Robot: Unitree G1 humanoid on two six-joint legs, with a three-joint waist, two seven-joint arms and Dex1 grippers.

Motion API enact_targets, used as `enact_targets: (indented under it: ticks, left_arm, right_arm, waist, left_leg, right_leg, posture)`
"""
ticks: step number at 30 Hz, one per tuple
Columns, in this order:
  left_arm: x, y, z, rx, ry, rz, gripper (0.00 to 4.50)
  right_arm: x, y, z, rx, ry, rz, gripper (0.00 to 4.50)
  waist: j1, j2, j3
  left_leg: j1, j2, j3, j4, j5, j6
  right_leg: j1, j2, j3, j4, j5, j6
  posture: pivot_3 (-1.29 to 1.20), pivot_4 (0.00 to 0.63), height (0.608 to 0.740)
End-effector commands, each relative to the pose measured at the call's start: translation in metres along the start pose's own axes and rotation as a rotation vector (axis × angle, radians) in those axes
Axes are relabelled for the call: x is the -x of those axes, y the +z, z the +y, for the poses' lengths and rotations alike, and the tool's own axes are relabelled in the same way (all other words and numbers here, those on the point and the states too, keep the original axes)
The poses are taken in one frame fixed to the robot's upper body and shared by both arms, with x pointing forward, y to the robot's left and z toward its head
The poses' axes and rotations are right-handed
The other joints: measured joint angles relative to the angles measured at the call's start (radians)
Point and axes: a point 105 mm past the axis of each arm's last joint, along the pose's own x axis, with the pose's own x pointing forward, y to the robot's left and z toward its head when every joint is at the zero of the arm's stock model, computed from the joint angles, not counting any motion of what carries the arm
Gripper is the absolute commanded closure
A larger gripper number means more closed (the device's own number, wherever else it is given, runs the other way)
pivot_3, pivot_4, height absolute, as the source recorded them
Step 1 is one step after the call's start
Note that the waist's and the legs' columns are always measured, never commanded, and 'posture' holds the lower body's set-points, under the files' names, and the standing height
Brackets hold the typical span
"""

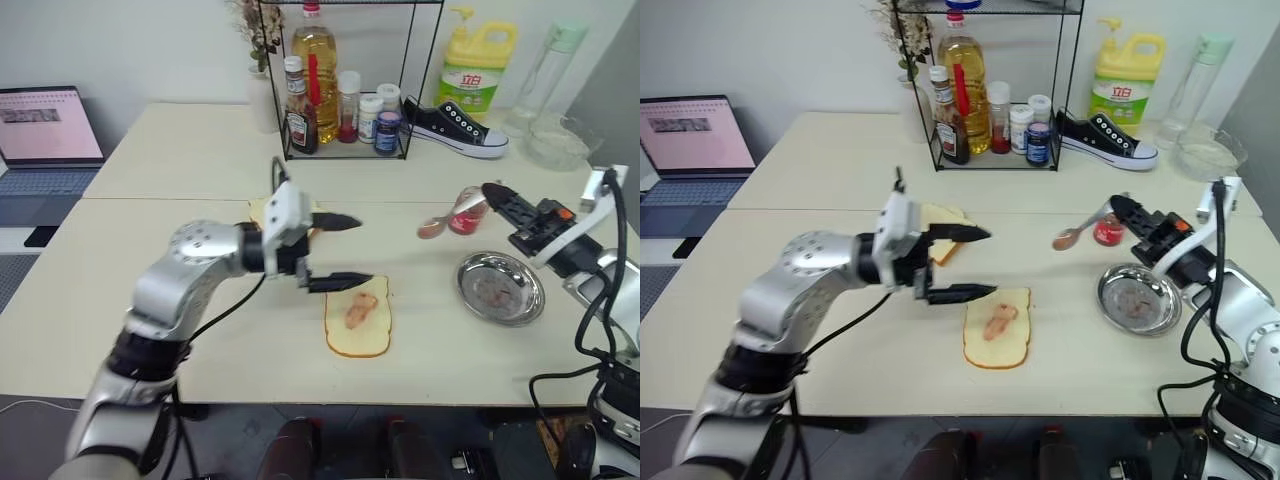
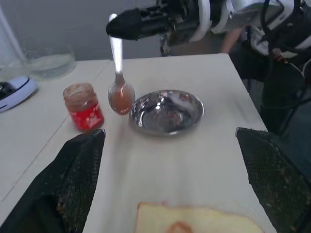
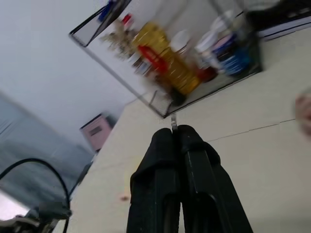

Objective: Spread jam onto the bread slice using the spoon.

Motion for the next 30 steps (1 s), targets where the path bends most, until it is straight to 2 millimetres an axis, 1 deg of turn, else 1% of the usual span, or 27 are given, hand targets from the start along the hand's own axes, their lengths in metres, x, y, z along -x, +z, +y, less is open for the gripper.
enact_targets:
  ticks: [1,3,7,9,12,16,17,20,23,27,30]
  left_arm:
    - [-0.017,0.001,0.002,-0.038,-0.065,0.021,0.00]
    - [-0.025,-0.003,0.001,-0.050,-0.104,0.038,0.00]
    - [-0.038,-0.013,-0.001,-0.035,-0.167,0.055,0.00]
    - [-0.041,-0.017,0.000,-0.027,-0.180,0.063,0.00]
    - [-0.045,-0.025,0.002,-0.041,-0.183,0.075,0.00]
    - [-0.049,-0.024,0.007,-0.037,-0.175,0.057,0.00]
    - [-0.049,-0.024,0.006,-0.034,-0.178,0.056,0.00]
    - [-0.048,-0.026,0.004,-0.035,-0.189,0.060,0.00]
    - [-0.046,-0.026,0.005,-0.035,-0.185,0.060,0.00]
    - [-0.046,-0.025,0.005,-0.033,-0.186,0.053,0.00]
    - [-0.047,-0.025,0.005,-0.037,-0.185,0.046,0.00]
  right_arm:
    - [0.016,0.026,-0.013,0.069,-0.103,-0.124,4.47]
    - [0.025,0.027,-0.026,0.080,-0.162,-0.140,4.47]
    - [0.043,0.015,-0.059,0.070,-0.287,-0.135,4.47]
    - [0.046,0.011,-0.066,0.059,-0.311,-0.138,4.47]
    - [0.053,-0.001,-0.084,0.024,-0.361,-0.135,4.47]
    - [0.060,-0.012,-0.107,-0.031,-0.422,-0.140,4.47]
    - [0.062,-0.014,-0.111,-0.039,-0.433,-0.140,4.47]
    - [0.062,-0.017,-0.112,-0.081,-0.414,-0.146,4.47]
    - [0.071,-0.018,-0.126,-0.129,-0.460,-0.179,4.47]
    - [0.077,-0.012,-0.133,-0.211,-0.460,-0.251,4.47]
    - [0.079,-0.012,-0.138,-0.242,-0.464,-0.270,4.47]
  waist:
    - [-0.013,0.000,0.000]
    - [-0.015,0.000,0.000]
    - [-0.012,0.000,0.000]
    - [-0.012,0.000,0.000]
    - [-0.012,0.000,0.000]
    - [-0.010,0.000,0.000]
    - [-0.010,0.000,0.000]
    - [-0.011,0.001,0.000]
    - [-0.010,0.001,0.000]
    - [-0.009,0.001,0.000]
    - [-0.009,0.001,-0.001]
  left_leg:
    - [0.000,0.000,0.000,-0.001,0.000,0.000]
    - [0.000,0.001,0.001,-0.001,0.000,0.000]
    - [0.000,0.003,-0.001,-0.001,0.000,0.001]
    - [0.000,0.003,-0.001,-0.001,0.000,0.001]
    - [0.001,0.002,0.000,0.000,0.001,0.002]
    - [0.001,0.001,0.000,0.000,0.001,0.002]
    - [0.001,0.001,0.000,0.000,0.001,0.002]
    - [0.001,0.001,0.000,0.000,0.001,0.002]
    - [0.001,0.002,-0.001,0.000,0.001,0.002]
    - [0.001,0.001,-0.001,0.000,0.001,0.002]
    - [0.001,0.001,0.000,0.000,0.001,0.002]
  right_leg:
    - [0.000,0.000,0.000,-0.001,0.000,0.000]
    - [0.000,0.000,0.001,-0.002,0.000,0.000]
    - [0.000,0.000,0.001,-0.001,0.000,0.000]
    - [0.000,0.001,0.000,-0.001,0.000,0.000]
    - [0.000,0.001,0.001,-0.001,0.001,0.000]
    - [0.001,0.001,0.001,-0.001,0.002,0.000]
    - [0.001,0.001,0.001,-0.001,0.002,0.000]
    - [0.001,0.001,0.001,-0.001,0.002,0.000]
    - [0.001,0.001,0.001,-0.001,0.002,0.000]
    - [0.001,0.001,0.001,-0.001,0.002,0.000]
    - [0.001,0.001,0.001,-0.001,0.002,0.000]
  posture:
    - [0.00,0.150,0.740]
    - [0.00,0.150,0.740]
    - [0.00,0.150,0.740]
    - [0.00,0.150,0.740]
    - [0.00,0.150,0.740]
    - [0.00,0.150,0.740]
    - [0.00,0.150,0.740]
    - [0.00,0.150,0.740]
    - [0.00,0.150,0.740]
    - [0.00,0.150,0.740]
    - [0.00,0.150,0.740]
